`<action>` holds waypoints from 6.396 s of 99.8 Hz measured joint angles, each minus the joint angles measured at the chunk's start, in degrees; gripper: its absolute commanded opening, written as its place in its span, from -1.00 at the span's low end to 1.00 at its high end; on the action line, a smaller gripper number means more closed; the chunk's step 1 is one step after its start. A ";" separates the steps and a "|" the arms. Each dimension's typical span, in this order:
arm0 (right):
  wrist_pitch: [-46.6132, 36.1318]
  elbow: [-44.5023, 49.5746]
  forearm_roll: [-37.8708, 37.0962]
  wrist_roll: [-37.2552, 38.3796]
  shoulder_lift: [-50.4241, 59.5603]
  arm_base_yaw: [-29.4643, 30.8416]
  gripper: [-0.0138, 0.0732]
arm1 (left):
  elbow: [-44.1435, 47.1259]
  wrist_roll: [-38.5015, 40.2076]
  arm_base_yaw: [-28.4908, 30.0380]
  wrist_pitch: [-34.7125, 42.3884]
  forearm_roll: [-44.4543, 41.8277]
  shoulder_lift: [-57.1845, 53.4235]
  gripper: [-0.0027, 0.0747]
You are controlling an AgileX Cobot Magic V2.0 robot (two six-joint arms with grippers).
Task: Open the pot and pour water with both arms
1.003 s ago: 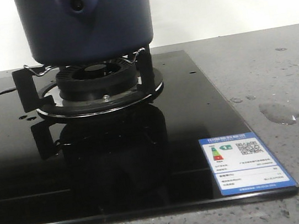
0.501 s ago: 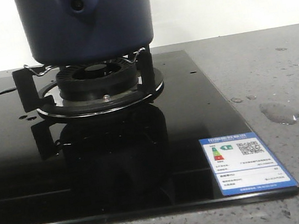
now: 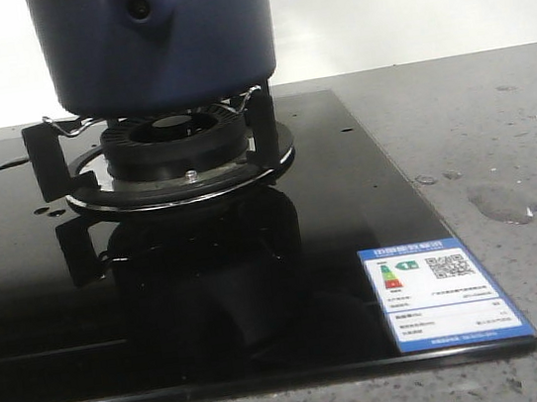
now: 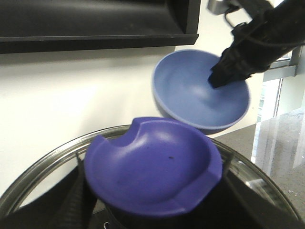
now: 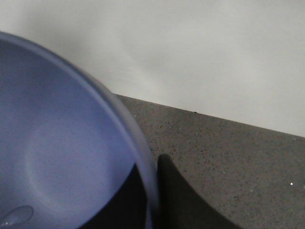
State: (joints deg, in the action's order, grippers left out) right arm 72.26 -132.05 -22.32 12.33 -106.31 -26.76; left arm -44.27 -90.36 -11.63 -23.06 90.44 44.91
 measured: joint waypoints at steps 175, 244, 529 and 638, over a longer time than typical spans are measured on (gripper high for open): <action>-15.66 69.43 39.03 -15.55 54.46 39.14 -0.83 | -19.73 -20.52 -4.15 -17.38 9.95 40.53 -0.25; -14.32 68.68 39.51 -15.55 60.24 37.35 -0.83 | -18.96 -19.85 -4.14 -14.07 9.93 41.44 -0.25; -31.15 103.21 39.51 -31.36 107.08 25.90 -0.83 | 32.41 13.51 -2.45 9.70 -8.15 -45.20 -0.98; -31.15 103.21 39.51 -31.48 107.08 25.90 -0.83 | 44.50 91.81 13.22 4.18 -92.75 -45.20 -0.98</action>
State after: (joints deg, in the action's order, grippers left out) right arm 41.12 -28.84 17.19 -19.14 0.77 -0.85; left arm 0.23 1.45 1.59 -18.87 -2.31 -0.29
